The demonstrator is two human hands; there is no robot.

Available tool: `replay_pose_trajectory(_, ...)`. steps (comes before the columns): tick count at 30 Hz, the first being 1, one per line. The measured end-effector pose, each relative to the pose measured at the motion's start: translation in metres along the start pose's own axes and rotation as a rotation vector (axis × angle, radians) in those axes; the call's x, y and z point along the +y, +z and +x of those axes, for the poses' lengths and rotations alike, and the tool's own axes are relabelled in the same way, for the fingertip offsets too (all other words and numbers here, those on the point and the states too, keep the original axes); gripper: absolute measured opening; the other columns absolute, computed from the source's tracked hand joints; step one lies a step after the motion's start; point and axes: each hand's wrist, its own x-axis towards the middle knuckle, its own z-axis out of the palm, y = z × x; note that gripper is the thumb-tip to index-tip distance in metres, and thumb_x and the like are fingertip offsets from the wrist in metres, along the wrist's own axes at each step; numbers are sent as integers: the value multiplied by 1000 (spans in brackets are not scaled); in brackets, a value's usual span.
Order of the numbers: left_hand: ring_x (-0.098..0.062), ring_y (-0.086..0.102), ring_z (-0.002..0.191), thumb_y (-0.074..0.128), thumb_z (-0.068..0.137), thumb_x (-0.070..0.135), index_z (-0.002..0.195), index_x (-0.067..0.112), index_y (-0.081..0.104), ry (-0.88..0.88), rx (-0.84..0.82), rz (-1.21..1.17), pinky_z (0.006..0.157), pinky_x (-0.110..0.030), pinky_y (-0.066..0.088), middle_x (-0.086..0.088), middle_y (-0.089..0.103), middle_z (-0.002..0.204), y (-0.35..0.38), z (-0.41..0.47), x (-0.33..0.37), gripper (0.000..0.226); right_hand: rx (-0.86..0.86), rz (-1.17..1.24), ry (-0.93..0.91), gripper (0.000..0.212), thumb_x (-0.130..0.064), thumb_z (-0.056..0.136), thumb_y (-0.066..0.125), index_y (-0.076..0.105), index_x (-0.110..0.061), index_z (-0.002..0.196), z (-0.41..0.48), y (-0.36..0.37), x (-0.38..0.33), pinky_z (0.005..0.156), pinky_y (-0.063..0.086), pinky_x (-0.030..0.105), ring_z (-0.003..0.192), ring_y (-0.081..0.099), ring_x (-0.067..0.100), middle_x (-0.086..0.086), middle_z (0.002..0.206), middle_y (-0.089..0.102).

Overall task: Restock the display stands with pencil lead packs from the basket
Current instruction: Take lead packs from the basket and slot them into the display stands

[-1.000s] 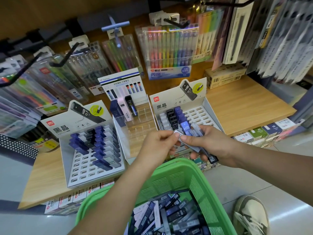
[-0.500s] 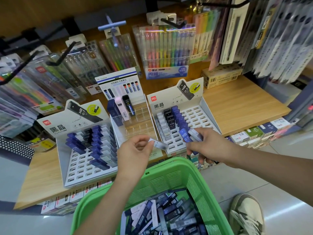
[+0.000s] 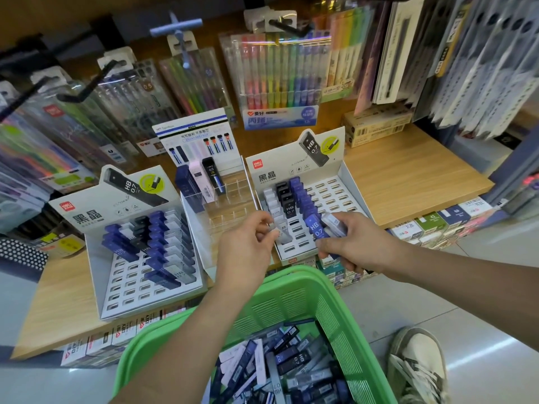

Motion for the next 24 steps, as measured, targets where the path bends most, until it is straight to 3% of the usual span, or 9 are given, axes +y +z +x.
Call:
replay_pose_trajectory(2,8,56,70,73,83,22,84,36,63,38,-14,34,60,-8,45,24,59,65,0,2,-2,18,10,3,4,10,-15,91,66,58,-10,91,2,-1,1,36,35,21,35,43,12,5,75,73)
replay_pose_trajectory(5,4,53,60,74,82,21,87,27,72,104,-14,78,63,-22,50,22,59,64,-1,4,-1,8,35,20,15,10,-15,90,67,57,-12,88,4,-2,2,36,34,21,35,44,13,13,72,67)
replay_pose_trajectory(10,-10,62,71,74,81,11,91,13,78,264,29,134,75,-27,53,3,73,84,-2,5,3,11,52,1,28,11,-13,89,64,57,-18,83,7,0,3,37,34,20,35,45,12,-1,56,53)
replay_pose_trajectory(14,-19,59,81,75,79,6,91,11,78,352,26,228,79,-20,41,1,72,85,-3,5,2,13,39,76,39,13,-12,88,70,59,-17,93,7,0,4,37,34,19,35,42,11,-2,58,52)
replay_pose_trajectory(18,-17,51,81,74,81,11,97,13,77,423,-60,349,74,-12,28,3,70,87,-3,2,2,17,35,124,43,20,-11,85,75,60,-17,97,7,0,2,37,34,19,37,41,10,1,62,55)
replay_pose_trajectory(22,-12,45,89,67,87,11,106,16,74,383,-118,364,76,-12,26,4,67,94,-3,1,4,21,29,140,27,19,-13,84,77,60,-18,91,8,1,1,38,34,19,38,41,10,-7,53,56)
replay_pose_trajectory(24,-10,49,91,62,90,11,111,19,72,269,-140,294,80,-14,32,6,64,98,-4,2,6,25,22,167,32,19,-14,85,76,60,-16,93,7,1,-2,37,34,19,38,41,9,-1,59,57)
